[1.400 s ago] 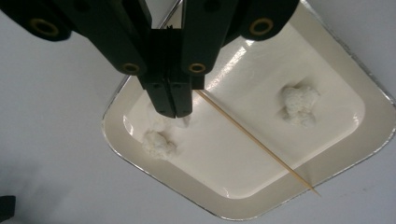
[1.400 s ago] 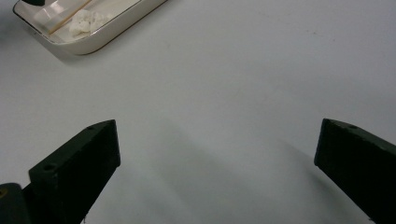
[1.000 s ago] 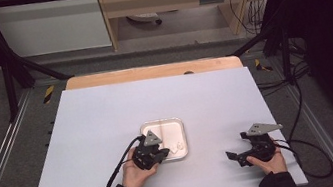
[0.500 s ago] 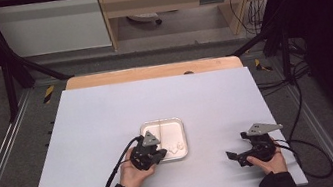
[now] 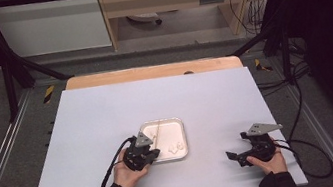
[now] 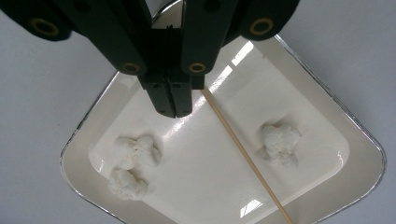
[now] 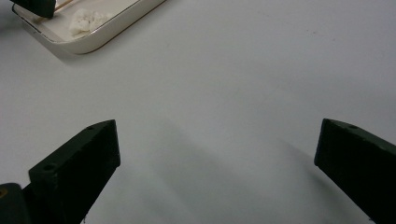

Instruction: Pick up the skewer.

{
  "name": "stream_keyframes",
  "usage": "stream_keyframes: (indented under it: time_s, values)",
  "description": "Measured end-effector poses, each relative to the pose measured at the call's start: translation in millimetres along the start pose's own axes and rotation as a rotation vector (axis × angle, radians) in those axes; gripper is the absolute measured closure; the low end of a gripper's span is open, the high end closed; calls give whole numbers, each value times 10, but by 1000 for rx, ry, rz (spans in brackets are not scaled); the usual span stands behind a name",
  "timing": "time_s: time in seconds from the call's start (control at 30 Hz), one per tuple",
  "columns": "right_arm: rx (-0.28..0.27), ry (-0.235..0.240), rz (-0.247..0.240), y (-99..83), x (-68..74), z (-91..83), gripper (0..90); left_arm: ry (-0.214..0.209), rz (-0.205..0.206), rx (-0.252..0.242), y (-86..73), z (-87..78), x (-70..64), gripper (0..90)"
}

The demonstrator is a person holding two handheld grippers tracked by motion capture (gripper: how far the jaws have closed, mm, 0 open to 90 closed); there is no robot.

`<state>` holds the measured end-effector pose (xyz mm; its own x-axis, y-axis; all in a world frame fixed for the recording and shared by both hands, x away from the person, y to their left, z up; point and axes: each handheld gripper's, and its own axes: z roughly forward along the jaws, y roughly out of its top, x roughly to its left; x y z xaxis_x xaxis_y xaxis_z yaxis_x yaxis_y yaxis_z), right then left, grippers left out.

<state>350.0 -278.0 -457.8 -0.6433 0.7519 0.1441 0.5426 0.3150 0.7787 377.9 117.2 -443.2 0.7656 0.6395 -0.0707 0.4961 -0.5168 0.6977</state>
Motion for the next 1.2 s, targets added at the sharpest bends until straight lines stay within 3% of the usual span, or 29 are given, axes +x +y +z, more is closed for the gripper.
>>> stream_keyframes:
  time_s: [0.17, 0.27, 0.37, 0.6, 0.77, 0.83, 0.97, 1.2]
  values:
    - [-1, -2, -2, 0, -4, -2, 7, 21, -20, -39, 50, -91, 15, 852]
    - [1, -1, -1, 0, -1, 2, 7, 36, -34, -49, 94, -119, 26, 768]
    - [1, -2, 0, 0, -1, 2, 7, 63, -46, -44, 134, -122, 36, 711]
    - [1, -1, -1, 0, -2, 2, 7, 107, -77, -12, 221, -69, 93, 459]
    - [0, -1, -1, 1, -3, 1, 7, 130, -96, 8, 256, 11, 113, 379]
    - [3, 0, -2, 0, -2, 4, 7, 124, -115, 12, 268, 38, 121, 391]
    - [1, 0, -1, 1, -2, 3, 7, 145, -135, 12, 287, 70, 94, 513]
    - [-1, 1, -4, 1, -4, 2, 7, 184, -130, 20, 268, 146, 31, 647]
